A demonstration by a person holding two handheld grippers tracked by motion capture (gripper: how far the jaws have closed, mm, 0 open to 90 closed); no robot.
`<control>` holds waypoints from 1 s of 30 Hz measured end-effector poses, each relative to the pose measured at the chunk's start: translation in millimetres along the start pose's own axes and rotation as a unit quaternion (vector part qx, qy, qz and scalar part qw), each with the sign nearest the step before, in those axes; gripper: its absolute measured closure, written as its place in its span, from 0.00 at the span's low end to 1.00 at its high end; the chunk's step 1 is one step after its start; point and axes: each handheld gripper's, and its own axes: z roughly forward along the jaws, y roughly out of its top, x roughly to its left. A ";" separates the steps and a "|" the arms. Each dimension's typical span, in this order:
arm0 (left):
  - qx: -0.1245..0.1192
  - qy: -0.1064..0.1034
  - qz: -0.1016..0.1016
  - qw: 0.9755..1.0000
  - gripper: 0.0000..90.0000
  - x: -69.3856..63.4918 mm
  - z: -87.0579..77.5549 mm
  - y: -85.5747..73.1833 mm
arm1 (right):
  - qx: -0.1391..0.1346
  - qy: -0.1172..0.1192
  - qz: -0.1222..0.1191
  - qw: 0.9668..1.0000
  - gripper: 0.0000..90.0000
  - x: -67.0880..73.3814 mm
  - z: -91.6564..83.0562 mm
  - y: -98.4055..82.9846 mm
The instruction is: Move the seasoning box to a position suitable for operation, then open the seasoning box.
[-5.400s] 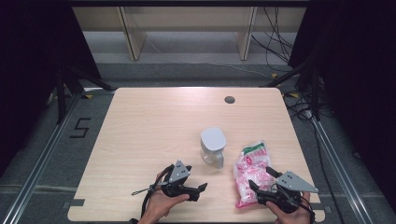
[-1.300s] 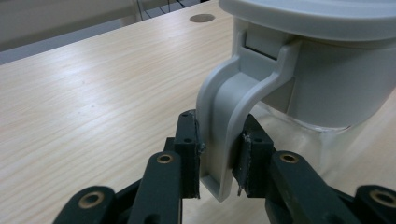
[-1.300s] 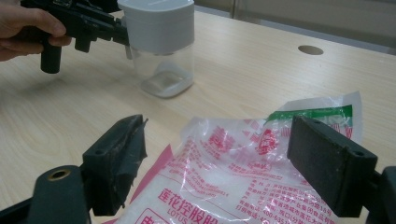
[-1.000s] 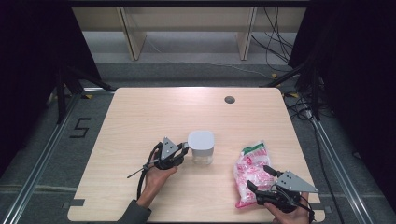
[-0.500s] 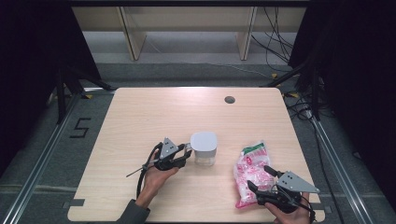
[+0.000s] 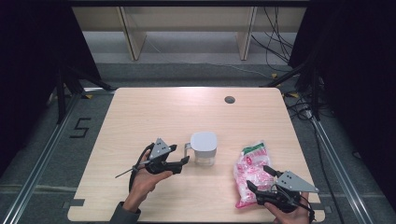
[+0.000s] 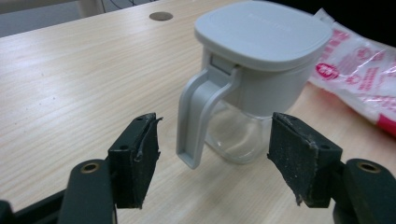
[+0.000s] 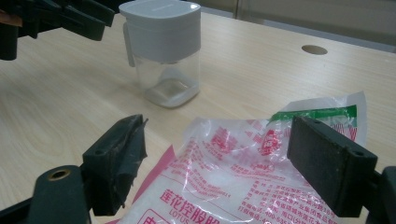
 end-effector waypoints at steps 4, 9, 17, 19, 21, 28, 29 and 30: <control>-0.004 -0.003 0.002 1.000 0.36 -1.8 -3.9 3.8 | -0.003 0.001 -0.001 1.000 0.22 0.9 1.5 -0.1; -0.018 -0.023 -0.003 1.000 0.44 -0.2 -6.6 6.9 | 0.002 0.002 0.002 1.000 0.23 0.1 1.9 0.9; -0.057 -0.005 0.040 0.998 0.80 -1.1 -10.8 18.9 | 0.005 -0.002 0.001 1.000 0.23 3.7 1.1 -0.1; -0.060 -0.006 0.038 0.997 0.87 -2.2 -9.7 21.9 | 0.000 0.000 -0.004 1.000 0.23 3.0 2.1 -0.1; -0.069 -0.009 0.043 0.997 0.92 -5.0 -5.3 30.1 | 0.007 -0.003 0.008 1.000 0.23 5.2 1.8 0.2; -0.068 -0.011 0.051 0.996 0.98 -9.0 4.7 36.5 | 0.004 0.001 -0.012 1.000 0.25 5.0 4.1 0.7; -0.064 -0.005 0.052 0.997 0.98 -7.1 6.1 36.5 | 0.006 0.003 -0.005 1.000 0.25 5.8 4.2 0.7; -0.063 -0.003 0.050 0.997 0.98 -5.0 7.7 36.4 | 0.007 0.003 -0.008 1.000 0.25 5.6 4.1 0.9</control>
